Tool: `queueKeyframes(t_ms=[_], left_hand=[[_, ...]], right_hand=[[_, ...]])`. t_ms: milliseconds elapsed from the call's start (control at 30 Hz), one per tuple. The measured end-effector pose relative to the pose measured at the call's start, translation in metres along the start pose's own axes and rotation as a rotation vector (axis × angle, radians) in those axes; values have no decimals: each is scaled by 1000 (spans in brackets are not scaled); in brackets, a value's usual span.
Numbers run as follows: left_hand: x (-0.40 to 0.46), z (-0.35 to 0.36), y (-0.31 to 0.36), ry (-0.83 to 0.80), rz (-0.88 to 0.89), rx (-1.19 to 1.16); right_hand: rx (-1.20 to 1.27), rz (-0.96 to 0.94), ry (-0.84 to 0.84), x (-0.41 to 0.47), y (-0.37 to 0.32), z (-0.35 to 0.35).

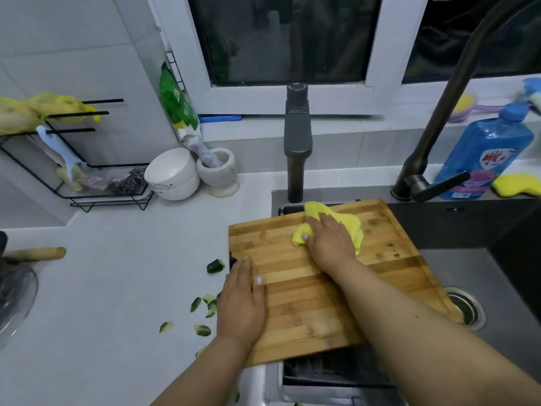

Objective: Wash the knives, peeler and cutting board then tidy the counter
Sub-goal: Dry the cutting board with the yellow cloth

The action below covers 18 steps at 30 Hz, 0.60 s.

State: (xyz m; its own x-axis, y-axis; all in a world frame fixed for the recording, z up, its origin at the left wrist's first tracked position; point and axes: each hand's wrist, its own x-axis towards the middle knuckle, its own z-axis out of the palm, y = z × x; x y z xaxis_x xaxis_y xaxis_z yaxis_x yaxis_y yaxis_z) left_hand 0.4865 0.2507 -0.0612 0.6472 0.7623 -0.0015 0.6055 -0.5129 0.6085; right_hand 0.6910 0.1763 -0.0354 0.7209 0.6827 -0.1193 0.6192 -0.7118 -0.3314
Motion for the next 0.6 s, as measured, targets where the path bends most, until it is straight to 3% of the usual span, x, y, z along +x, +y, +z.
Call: queueKeyframes(t_ms=[167,300,467,600], left_hand=[[2,2,-4,11,6,2],[4,4,-8,18,31,66],[4,3,1,-36,34,186],[6,4,6,-71,23,224]], right_hand=[[4,-327,-165,10,-80,27],[-15,-453,-219,20,-89,30],[2,-322,-82,29,-14,2],[-35,-43,21,17,79,-28]])
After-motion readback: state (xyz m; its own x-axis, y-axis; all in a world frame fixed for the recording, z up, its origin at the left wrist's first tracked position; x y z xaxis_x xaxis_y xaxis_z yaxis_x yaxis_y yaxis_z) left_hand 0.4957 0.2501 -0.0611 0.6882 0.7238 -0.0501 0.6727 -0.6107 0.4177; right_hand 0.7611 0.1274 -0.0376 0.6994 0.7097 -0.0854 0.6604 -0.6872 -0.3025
